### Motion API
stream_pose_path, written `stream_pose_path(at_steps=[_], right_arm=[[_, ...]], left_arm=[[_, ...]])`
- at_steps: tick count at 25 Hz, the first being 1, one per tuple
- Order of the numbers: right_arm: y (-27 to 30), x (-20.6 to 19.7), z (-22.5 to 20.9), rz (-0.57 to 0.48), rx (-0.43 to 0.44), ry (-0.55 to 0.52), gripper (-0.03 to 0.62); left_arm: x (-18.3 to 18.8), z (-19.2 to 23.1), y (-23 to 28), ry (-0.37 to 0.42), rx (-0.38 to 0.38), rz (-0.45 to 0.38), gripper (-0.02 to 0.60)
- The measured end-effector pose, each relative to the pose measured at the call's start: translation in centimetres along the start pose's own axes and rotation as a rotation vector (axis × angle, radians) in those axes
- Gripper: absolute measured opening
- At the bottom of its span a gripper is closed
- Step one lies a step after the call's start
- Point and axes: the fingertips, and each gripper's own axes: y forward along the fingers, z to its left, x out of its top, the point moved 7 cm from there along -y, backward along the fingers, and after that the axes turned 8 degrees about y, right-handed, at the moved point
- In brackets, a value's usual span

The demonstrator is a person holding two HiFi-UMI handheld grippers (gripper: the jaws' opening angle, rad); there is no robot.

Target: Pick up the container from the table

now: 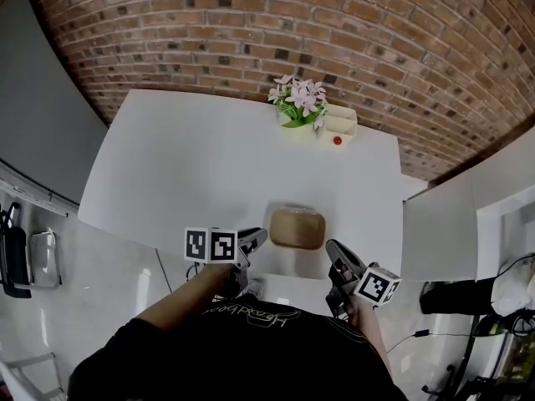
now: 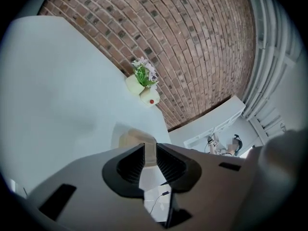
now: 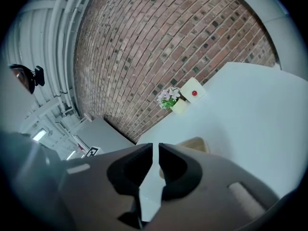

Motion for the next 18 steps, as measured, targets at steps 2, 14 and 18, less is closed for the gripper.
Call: stream_pose_path(at_steps=[2,14,18], right_arm=[[0.5,0.5,-0.7,0.001,-0.017,0.007,0.029],[3.1,1.5,-5.4,0.045,-0.138,0.059,0.084],[3.4,1.6,-6.7,0.054,-0.18,0.061,0.084]], left_arm=[[0.6,0.7,0.7,-0.007,0.017,0.01,0.056],[1.1,3.8,4.3,-0.045,0.054,0.123,0.081],[1.1,4.4,5.4,-0.048,0.064,0.151,0.08]])
